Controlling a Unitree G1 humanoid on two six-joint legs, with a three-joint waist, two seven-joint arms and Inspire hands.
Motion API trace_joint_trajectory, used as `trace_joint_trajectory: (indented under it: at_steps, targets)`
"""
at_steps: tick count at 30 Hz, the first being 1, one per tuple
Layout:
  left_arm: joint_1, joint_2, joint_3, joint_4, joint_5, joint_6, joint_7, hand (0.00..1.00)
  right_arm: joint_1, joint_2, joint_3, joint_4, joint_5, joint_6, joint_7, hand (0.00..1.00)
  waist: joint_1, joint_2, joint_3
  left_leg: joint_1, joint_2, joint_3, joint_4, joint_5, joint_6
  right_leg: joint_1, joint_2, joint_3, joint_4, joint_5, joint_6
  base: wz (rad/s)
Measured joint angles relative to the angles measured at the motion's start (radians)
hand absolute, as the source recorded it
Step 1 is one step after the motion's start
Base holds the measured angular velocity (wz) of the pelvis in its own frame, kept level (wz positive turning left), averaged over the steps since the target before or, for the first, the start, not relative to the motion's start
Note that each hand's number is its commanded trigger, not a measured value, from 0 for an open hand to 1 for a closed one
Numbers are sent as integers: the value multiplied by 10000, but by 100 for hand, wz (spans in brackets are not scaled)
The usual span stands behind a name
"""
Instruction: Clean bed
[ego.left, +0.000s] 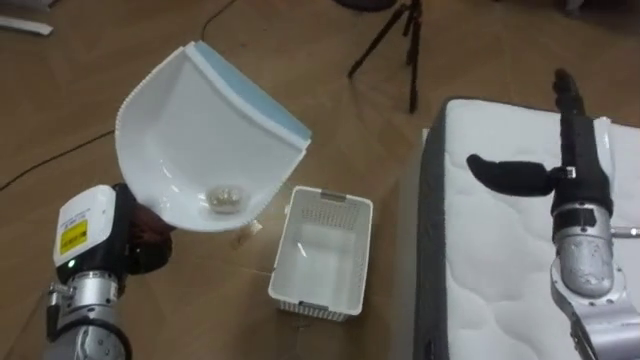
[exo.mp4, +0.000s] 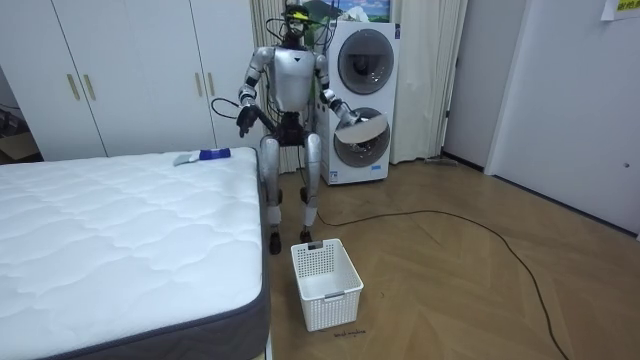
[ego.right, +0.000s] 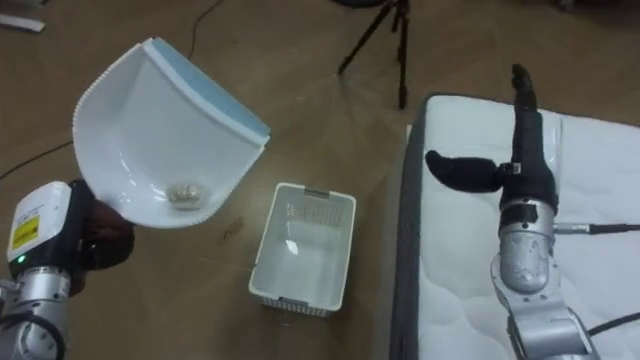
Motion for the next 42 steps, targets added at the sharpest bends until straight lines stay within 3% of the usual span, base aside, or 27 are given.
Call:
trace_joint_trajectory:
  at_steps: [2, 3, 5, 7, 9, 12, 14, 17, 21, 23, 25, 26, 28, 31, 34, 39, 42]
  targets:
    - [-80, 101, 23, 484, 3, -3, 15, 100, 87, 35, 101, 6, -48, -2, 133, 0, -15, 26, 22, 17, -44, -17, 51, -48, -27, -451, 2, 215, -25, 196, 1, 21]
    - [-238, 91, 4, 996, -1, -15, 21, 100, 76, 30, 134, 57, -146, -23, 153, 0, -43, 79, 30, -60, -102, -41, 216, -168, -56, -676, -14, 256, 218, 293, -208, 17]
    - [-431, 95, -17, 1522, -4, -17, 27, 100, -10, 24, 184, 382, -341, -194, 149, 0, -114, 189, 60, -290, -53, -37, 505, -346, -121, -757, 13, 167, 467, 136, -301, 20]
    - [-702, 88, -99, 1882, -27, -20, 93, 100, -16, 10, 313, 1095, -326, -300, 255, 0, -115, 210, 72, -754, 239, 480, 1108, -717, -128, -1042, 5, -7, 1008, -231, -390, 28]
    - [-787, 86, -175, 2075, -32, -18, 101, 100, -13, 16, 320, 1492, -438, -299, 536, 0, -123, 219, 82, -1008, 375, 673, 1511, -957, -144, -1311, 33, 35, 1459, -503, -438, 11]
    - [-829, 96, -212, 2452, -35, -20, 102, 100, -17, 12, 315, 1676, -628, -303, 742, 0, -141, 388, 174, -1294, 379, 680, 1709, -1045, -164, -1683, 0, 50, 1825, -666, -482, 0]
    - [-1008, 175, -217, 2820, -76, -21, 101, 100, -19, 13, 342, 1896, -755, -331, 767, 0, -198, 473, 187, -1535, 372, 678, 1709, -1025, -178, -1965, -29, 27, 1945, -691, -529, 2]
    - [-1293, 384, -318, 3396, -274, -18, 101, 100, -40, 27, 571, 2663, -806, -439, 786, 0, -343, 543, 203, -1777, 344, 674, 1714, -963, -236, -2268, -84, 2, 2116, -780, -598, 2]
    - [-2019, 1057, -782, 3971, -267, -25, 54, 100, -88, 27, 682, 2939, -959, -440, 1035, 0, -806, 754, 276, -2444, 304, 904, 1811, -867, -246, -3063, -336, -112, 2678, -1007, -642, 14]
    - [-2310, 1359, -1146, 4065, -279, 7, 39, 100, -104, 24, 697, 2951, -1075, -440, 1130, 0, -945, 887, 276, -2613, 204, 921, 1832, -858, -228, -3321, -464, -91, 2930, -1119, -616, 7]
    - [-2575, 1694, -1838, 4062, -391, 52, -32, 100, -312, 14, 758, 3107, -1137, -434, 1128, 0, -1146, 1221, 315, -2744, 155, 1030, 1821, -847, -191, -3537, -541, -13, 3048, -1161, -575, -5]
    - [-2620, 1765, -1959, 4062, -390, 54, -115, 100, -371, 14, 811, 3152, -1181, -427, 1130, 0, -1155, 1277, 302, -2782, 158, 1126, 1800, -848, -179, -3648, -554, 69, 3111, -1168, -562, -21]
    - [-2799, 1959, -2356, 4146, -402, 124, -470, 100, -409, 9, 1039, 3213, -1257, -426, 1127, 0, -1405, 1596, 308, -2830, 103, 1339, 1691, -810, -105, -3837, -683, 159, 3265, -1236, -516, -6]
    - [-3030, 2177, -2739, 4299, -420, 241, -893, 100, -375, 12, 1192, 3378, -1275, -394, 1189, 0, -1652, 1805, 300, -2806, 25, 1817, 1481, -754, -8, -4160, -888, 424, 3635, -1395, -450, -5]
    - [-3364, 2282, -2955, 4950, -793, 254, -1197, 100, -416, -58, 1197, 3335, -1369, -494, 1187, 0, -1863, 2178, 299, -2861, 21, 2036, 1441, -757, 8, -4374, -976, 471, 3777, -1406, -444, -14]
    - [-3603, 2486, -3344, 5376, -819, 624, -1458, 100, -574, -314, 1466, 3345, -1562, -717, 1171, 0, -2030, 2563, 304, -2759, 6, 2368, 1310, -744, 30, -4563, -1065, 663, 3996, -1477, -471, -16]
    - [-3770, 2558, -3345, 5716, -818, 691, -1707, 100, -567, -323, 1479, 3301, -1670, -910, 1200, 0, -2089, 2592, 298, -2807, -35, 2620, 1314, -745, 28, -4850, -1161, 850, 4286, -1644, -534, -6]
